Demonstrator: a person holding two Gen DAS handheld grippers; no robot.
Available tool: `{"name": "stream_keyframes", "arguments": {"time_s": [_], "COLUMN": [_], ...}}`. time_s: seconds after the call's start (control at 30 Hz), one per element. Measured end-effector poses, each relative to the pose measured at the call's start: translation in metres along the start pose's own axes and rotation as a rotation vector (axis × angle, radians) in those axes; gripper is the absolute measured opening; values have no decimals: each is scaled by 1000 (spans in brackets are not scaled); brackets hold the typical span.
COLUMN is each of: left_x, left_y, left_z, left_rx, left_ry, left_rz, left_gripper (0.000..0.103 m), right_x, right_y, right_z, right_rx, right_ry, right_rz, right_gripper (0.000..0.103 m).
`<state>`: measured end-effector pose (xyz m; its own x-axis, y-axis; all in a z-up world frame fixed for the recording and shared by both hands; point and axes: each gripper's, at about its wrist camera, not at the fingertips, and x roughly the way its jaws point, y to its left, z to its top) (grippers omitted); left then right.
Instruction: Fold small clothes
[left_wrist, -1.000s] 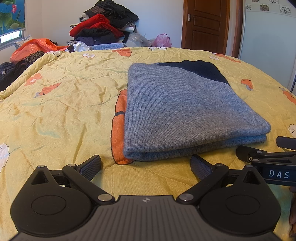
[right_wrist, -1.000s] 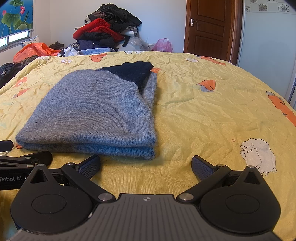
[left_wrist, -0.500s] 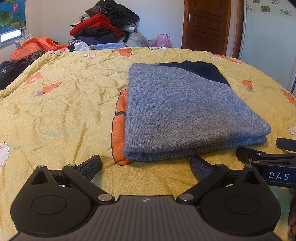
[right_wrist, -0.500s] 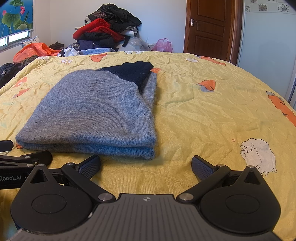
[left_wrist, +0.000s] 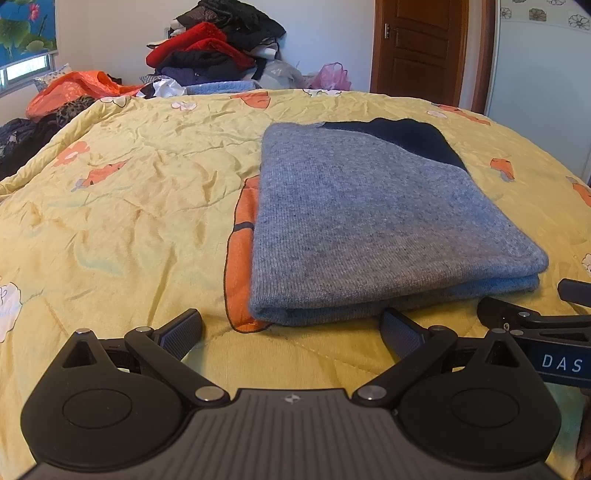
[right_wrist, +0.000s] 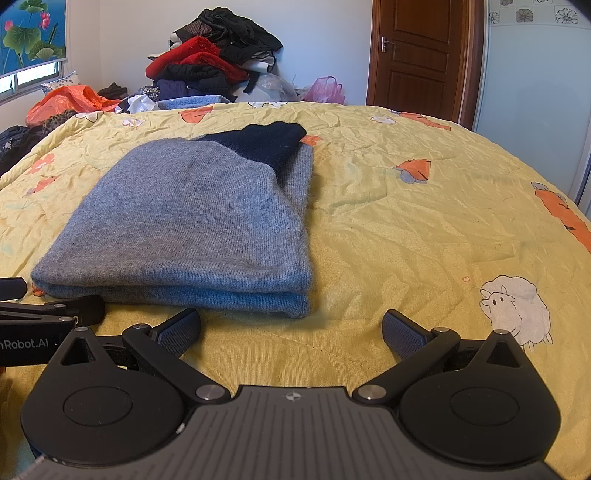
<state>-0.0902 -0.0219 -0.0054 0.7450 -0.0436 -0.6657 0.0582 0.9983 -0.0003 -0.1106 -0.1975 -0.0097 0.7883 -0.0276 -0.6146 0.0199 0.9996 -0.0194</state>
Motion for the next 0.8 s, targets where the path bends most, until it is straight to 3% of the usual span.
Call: {"name": "stream_keyframes", "arguments": {"time_s": [0.8], "left_x": [-1], "left_y": [3], "left_z": [-1], "left_rx": [1], "left_ry": [-12], "left_rz": [-10], "left_gripper": [103], "right_x": [0], "right_y": [0], "right_z": [0], "right_rx": [0], "right_ry": [0], "right_rz": [0], "right_gripper": [103]}}
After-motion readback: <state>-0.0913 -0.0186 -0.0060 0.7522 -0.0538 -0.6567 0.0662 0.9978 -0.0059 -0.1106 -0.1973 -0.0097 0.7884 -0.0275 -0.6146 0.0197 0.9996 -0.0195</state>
